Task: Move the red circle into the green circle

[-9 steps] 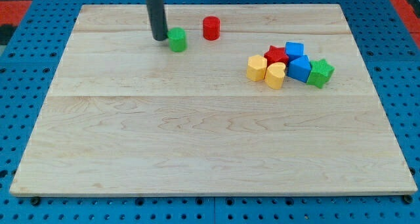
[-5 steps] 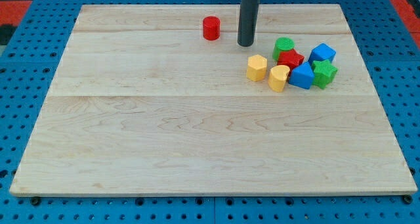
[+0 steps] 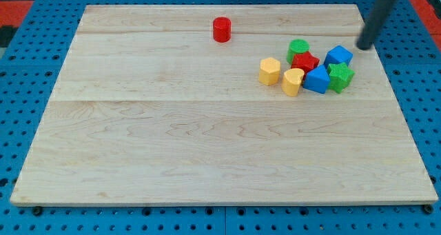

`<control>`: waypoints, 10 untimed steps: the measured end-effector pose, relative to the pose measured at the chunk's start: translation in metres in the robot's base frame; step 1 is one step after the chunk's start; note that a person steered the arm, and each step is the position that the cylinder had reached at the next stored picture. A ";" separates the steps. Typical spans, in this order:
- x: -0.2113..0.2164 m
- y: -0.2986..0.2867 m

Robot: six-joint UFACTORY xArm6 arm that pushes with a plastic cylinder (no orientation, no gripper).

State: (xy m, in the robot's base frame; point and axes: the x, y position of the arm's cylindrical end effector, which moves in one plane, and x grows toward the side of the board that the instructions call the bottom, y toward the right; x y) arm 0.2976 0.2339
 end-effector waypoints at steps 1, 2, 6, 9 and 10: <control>-0.059 -0.091; -0.077 -0.219; -0.020 -0.219; -0.009 -0.173; -0.012 -0.143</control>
State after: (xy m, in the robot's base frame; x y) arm 0.2857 0.0904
